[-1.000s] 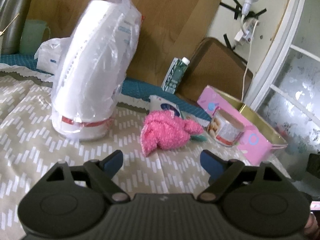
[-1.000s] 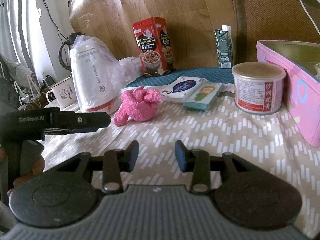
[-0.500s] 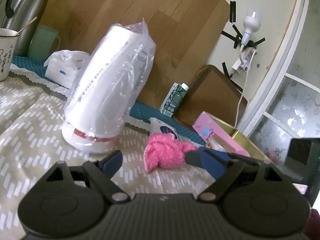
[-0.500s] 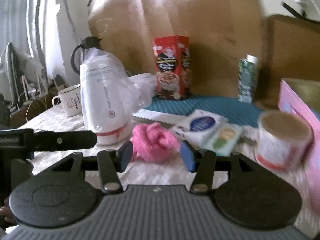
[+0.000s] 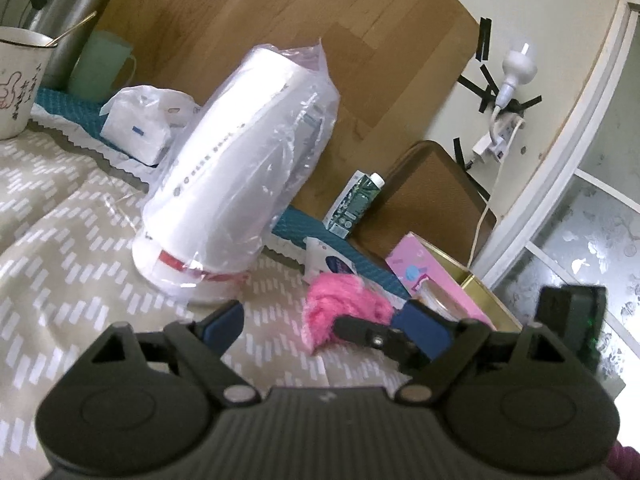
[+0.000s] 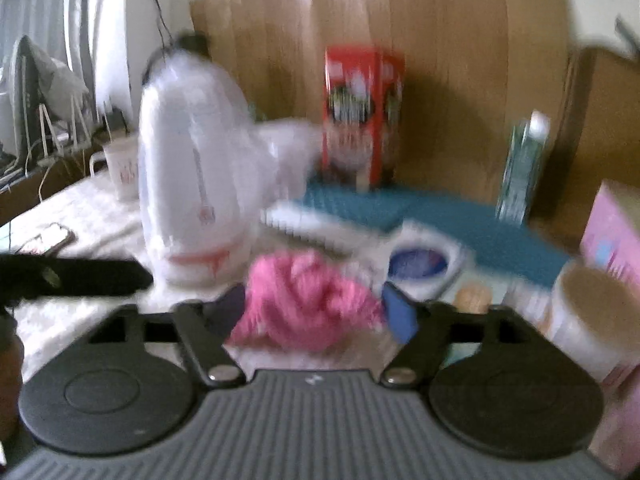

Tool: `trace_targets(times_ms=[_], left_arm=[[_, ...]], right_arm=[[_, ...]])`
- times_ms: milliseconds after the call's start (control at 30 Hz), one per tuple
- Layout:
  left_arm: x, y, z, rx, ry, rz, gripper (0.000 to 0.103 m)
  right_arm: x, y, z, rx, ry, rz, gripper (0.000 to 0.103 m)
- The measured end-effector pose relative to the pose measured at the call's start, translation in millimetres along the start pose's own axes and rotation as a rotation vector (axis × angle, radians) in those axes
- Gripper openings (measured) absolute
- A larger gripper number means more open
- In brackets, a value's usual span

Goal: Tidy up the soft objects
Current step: 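Lower the right gripper onto the pink fuzzy cloth and grasp it, then hold the pink cloth in the right gripper while the left gripper grasps it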

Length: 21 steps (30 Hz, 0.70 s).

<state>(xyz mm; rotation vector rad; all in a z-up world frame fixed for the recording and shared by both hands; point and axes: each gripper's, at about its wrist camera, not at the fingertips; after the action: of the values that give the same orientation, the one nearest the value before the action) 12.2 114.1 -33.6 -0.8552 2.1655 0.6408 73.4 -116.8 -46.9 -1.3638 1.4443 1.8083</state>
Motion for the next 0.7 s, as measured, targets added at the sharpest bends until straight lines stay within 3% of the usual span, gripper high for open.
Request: trace_targets(times_ms=[267,467,700], left_arm=[[0.4,-3.6,-2.3,0.007,-0.014,0.024,0.089],[0.5,-7.9,-1.5,0.011,-0.008,0.054,0.089],[5.8,-19.4,-16.0,0.131,-0.008,0.158,0.091]], right_arm=[[28.9,54.1,3.5,0.016,-0.009,-0.057,0.047],[48.7,78.4,-4.0,-0.032,-0.13,-0.049,0.047],[60.6,79.1,-7.1,-0.011,-0.175,-0.04,0.047]])
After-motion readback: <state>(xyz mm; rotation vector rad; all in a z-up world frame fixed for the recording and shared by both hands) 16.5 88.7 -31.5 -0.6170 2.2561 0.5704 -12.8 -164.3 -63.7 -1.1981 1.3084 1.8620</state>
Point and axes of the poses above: each gripper's, at about its wrist camera, not at the fingertips, and y roughly against the way its jaws point, z to its left, x to its underside, and after that the axes turned 12 degrees about x, right-handed
